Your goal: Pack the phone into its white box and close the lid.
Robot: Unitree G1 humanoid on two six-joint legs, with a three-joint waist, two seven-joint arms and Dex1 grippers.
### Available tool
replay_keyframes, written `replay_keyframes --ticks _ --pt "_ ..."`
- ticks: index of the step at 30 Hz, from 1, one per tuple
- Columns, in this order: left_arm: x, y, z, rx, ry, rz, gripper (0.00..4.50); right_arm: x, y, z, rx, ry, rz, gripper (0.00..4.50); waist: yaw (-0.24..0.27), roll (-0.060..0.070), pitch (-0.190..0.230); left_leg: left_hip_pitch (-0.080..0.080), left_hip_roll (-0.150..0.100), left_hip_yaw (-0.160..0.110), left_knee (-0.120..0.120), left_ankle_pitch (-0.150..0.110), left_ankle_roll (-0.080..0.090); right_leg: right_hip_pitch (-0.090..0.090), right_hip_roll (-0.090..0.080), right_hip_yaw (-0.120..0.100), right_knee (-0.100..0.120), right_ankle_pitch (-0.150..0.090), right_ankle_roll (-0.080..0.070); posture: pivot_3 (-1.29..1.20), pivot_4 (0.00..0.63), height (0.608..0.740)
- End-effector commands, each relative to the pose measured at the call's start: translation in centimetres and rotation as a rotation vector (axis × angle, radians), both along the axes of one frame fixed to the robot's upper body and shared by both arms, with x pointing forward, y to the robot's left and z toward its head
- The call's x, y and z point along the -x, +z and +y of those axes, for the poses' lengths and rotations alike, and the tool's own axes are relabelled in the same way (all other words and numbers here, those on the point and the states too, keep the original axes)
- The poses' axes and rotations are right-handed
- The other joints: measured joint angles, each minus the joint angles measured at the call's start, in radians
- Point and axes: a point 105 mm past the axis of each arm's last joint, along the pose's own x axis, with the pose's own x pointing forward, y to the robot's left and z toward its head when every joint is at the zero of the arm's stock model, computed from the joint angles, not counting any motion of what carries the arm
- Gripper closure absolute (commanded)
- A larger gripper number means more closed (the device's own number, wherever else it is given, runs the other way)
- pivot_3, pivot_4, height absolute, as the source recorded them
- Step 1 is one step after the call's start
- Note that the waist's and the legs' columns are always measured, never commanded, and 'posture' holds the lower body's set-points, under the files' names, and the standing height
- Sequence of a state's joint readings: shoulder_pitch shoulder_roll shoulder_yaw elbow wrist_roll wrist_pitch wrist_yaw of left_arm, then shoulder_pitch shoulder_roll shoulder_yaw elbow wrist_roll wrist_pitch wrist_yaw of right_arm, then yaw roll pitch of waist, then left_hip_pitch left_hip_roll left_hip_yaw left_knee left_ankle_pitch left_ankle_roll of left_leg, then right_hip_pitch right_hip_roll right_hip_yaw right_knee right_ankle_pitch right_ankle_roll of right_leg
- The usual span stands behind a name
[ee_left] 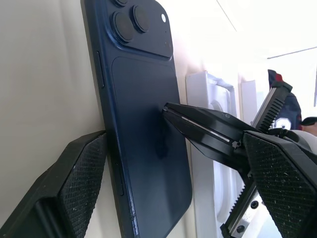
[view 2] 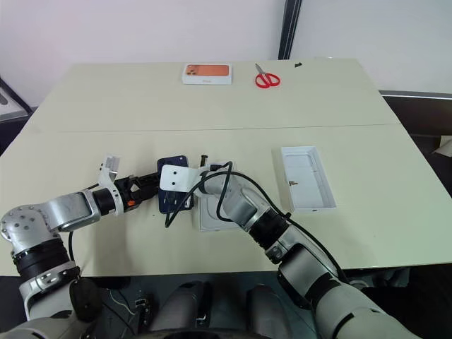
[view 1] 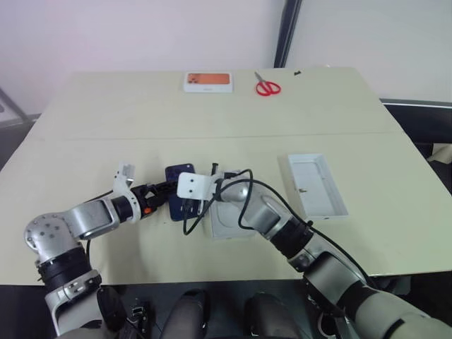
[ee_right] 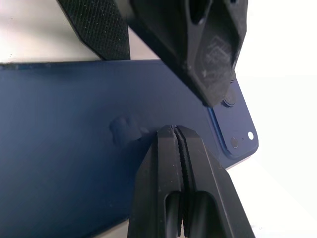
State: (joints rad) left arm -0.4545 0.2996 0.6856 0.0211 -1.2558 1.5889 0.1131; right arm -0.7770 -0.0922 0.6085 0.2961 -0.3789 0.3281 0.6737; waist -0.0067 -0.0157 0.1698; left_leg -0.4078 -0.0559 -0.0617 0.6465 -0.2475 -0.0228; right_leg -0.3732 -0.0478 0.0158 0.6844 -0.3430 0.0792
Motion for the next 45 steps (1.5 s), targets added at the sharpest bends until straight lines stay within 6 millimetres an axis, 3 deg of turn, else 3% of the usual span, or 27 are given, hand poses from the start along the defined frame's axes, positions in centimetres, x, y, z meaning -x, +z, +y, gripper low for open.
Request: replay_keyframes --ticks 1,9,18,30,41,45 --pt "0.1 0.6 -1.3 0.018 -0.062 -0.016 0.00 0.0 0.4 -0.2 0.012 0.004 -0.037 4.42 0.000 0.000 0.000 0.000 0.000 0.000 0.000 0.000 0.000 0.000 0.000 0.000 0.000 0.000 0.000 0.00 0.150 0.740" --pt "0.4 0.0 -1.0 -0.009 -0.052 0.005 0.00 -1.0 2.0 -2.4 0.128 -0.003 -0.164 4.42 -0.004 0.000 0.000 0.000 0.000 0.000 0.000 0.000 0.000 0.000 0.000 0.000 0.000 0.000 0.000 0.00 0.150 0.740" --pt "0.9 -0.4 -0.9 -0.017 -0.052 0.011 0.00 -1.2 1.6 -3.7 0.277 0.047 -0.251 4.42 -0.008 0.000 0.000 0.000 0.000 0.000 -0.001 0.000 -0.001 -0.001 0.000 0.000 0.000 0.000 0.000 0.00 0.150 0.740" --pt "0.9 -0.3 -1.6 0.006 -0.054 0.002 0.00 0.9 0.0 -1.7 0.256 0.173 -0.205 4.42 -0.007 -0.001 0.000 0.000 0.000 0.000 -0.001 0.000 -0.001 0.000 0.000 0.000 -0.001 0.000 0.000 0.00 0.150 0.740" --pt "1.0 0.6 -2.3 0.057 -0.060 -0.038 0.00 1.1 -0.6 -1.2 0.230 0.164 -0.161 4.42 -0.008 -0.001 0.000 0.000 0.000 0.000 -0.001 0.000 -0.001 0.000 0.000 0.001 -0.001 0.000 0.000 0.00 0.150 0.740" --pt "0.8 0.7 -1.7 0.072 -0.024 -0.030 0.00 1.0 -0.7 -1.3 0.228 0.158 -0.154 4.42 -0.010 -0.001 0.000 0.000 0.000 0.000 -0.001 0.000 -0.001 -0.001 0.000 0.001 -0.001 0.000 0.000 0.00 0.150 0.740"
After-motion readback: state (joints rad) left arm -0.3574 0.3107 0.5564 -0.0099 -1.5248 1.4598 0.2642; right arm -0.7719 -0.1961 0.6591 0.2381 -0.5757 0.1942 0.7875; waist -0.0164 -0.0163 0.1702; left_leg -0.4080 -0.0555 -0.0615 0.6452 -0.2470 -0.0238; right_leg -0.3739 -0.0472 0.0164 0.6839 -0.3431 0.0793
